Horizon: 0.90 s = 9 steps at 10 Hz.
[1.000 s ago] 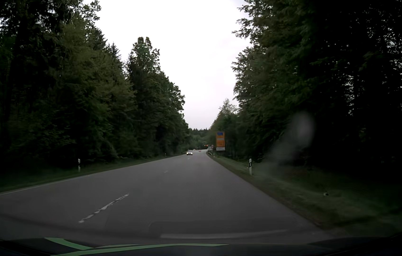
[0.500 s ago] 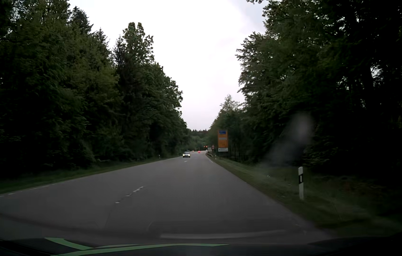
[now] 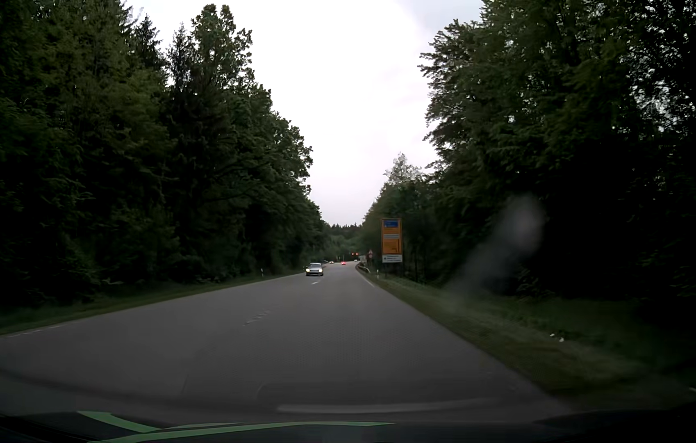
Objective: Follow the waypoints while adhering to traffic rules and regulations
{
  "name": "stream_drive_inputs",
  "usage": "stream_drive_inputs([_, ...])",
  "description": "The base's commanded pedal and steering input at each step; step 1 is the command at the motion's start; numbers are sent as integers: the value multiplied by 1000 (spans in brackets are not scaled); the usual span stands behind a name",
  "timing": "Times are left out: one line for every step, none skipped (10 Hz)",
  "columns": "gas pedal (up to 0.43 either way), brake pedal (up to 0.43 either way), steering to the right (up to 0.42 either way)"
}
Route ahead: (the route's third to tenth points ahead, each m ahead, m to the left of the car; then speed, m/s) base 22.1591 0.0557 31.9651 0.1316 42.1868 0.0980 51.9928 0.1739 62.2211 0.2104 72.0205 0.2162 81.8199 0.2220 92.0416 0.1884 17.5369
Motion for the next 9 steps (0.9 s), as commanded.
stream_drive_inputs([59, 0, -1])
stream_drive_inputs([59, 0, -1])
stream_drive_inputs([59, 0, -1])
stream_drive_inputs([59, 0, -1])
stream_drive_inputs([59, 0, -2])
stream_drive_inputs([59, 0, -2])
stream_drive_inputs([59, 0, -2])
stream_drive_inputs([59, 0, -3])
stream_drive_inputs([59, 0, -3])
